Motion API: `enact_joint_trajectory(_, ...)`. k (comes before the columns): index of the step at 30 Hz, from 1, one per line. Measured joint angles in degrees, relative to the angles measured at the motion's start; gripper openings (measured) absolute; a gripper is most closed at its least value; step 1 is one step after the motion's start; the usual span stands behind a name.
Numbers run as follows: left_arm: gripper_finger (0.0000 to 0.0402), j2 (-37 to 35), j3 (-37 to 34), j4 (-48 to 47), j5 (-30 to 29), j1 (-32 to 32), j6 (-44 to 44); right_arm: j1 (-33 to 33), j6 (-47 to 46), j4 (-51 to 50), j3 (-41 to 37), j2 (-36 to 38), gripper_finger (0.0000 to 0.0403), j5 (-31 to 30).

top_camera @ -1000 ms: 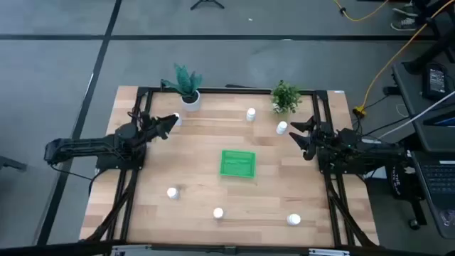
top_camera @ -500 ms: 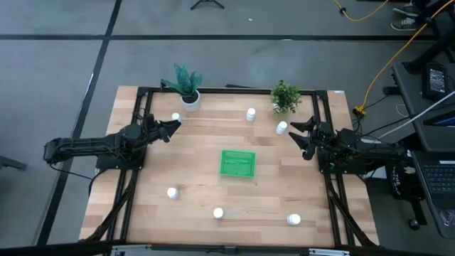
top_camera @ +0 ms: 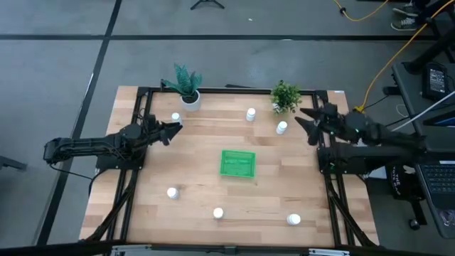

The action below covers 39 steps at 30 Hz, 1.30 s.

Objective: Pick and place pill bottles into a basket
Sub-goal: Put the top right medicine bottle into the green basket

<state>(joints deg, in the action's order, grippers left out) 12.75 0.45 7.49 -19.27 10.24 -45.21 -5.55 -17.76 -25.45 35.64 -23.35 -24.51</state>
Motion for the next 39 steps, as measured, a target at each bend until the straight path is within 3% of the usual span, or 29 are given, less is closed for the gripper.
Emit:
enact_joint_trajectory(6, 0.0212, 0.0, 0.0, 0.0, 1.5, 0.0, 3.1, -4.8, -0.2, -23.5, 19.9, -22.0, 0.0271, 2.1)
enact_joint_trajectory(11, 0.0212, 0.0, 0.0, 0.0, 2.9, 0.0, 5.4, -11.6, -3.9, -39.7, 25.1, -36.4, 0.032, 4.7)
enact_joint_trajectory(15, 0.0212, 0.0, 0.0, 0.0, 4.8, 0.0, 5.5, -16.3, -1.4, -38.3, 24.2, -43.8, 0.0353, 14.7)
enact_joint_trajectory(18, 0.0212, 0.0, 0.0, 0.0, 6.9, 0.0, 5.5, -18.0, 1.0, -34.9, 24.1, -47.6, 0.0364, 17.3)
enact_joint_trajectory(24, 0.0212, 0.0, 0.0, -0.1, 9.9, 0.0, 2.3, -20.2, 1.7, -32.3, 24.1, -53.1, 0.0367, 19.1)
enact_joint_trajectory(39, 0.0212, 0.0, 0.0, -0.1, 10.0, 0.0, -2.1, -24.5, 5.1, -31.4, 24.1, -63.4, 0.0366, 19.2)
